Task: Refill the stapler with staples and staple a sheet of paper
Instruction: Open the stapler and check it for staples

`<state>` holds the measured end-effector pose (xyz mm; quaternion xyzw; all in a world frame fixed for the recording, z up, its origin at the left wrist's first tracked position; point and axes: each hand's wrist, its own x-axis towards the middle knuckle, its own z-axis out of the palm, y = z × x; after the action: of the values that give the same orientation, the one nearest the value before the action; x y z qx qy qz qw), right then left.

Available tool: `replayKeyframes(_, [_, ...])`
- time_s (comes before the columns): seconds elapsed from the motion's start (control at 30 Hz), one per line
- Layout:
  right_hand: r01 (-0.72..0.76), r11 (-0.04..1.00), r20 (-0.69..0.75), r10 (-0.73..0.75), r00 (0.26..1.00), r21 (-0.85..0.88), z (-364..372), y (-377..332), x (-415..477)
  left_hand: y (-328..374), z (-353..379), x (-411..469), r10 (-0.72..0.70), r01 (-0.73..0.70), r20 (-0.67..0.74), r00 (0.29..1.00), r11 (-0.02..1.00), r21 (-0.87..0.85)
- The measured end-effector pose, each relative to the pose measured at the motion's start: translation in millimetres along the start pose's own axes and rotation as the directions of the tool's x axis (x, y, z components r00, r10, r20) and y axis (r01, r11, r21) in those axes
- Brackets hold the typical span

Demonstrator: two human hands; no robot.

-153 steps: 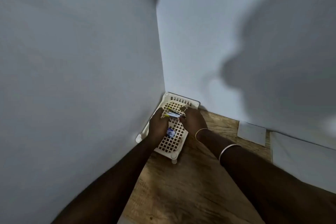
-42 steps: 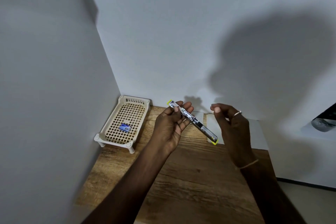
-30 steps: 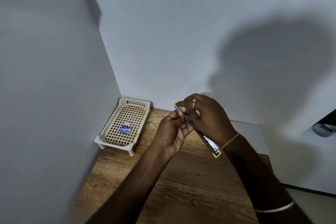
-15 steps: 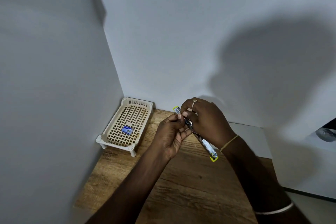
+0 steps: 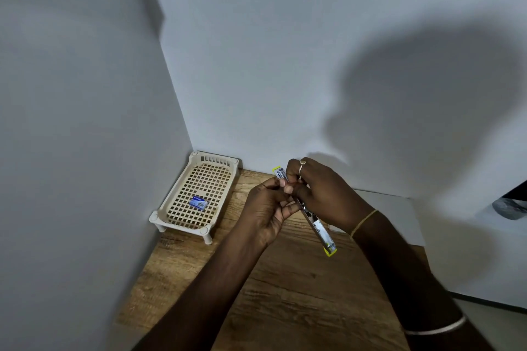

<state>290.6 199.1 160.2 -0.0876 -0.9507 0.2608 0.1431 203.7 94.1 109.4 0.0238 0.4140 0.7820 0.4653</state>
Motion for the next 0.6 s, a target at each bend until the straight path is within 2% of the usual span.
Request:
replayKeyframes(0.2, [-0.001,0.999,-0.140,-0.004,0.990,-0.034,6,3,-8,-1,10,0,0.011,-0.011,-0.025,1.000,1.000,0.018])
replayKeyframes(0.5, [0.047,0.998,-0.193,-0.040,0.980,0.029,0,10,-14,-3,19,-1,-0.001,0.003,-0.049,0.999,0.999,0.043])
replayKeyframes(0.6, [0.099,0.993,-0.220,-0.085,0.972,0.057,-5,12,-18,4,18,-1,-0.017,0.017,-0.080,0.997,1.000,-0.001])
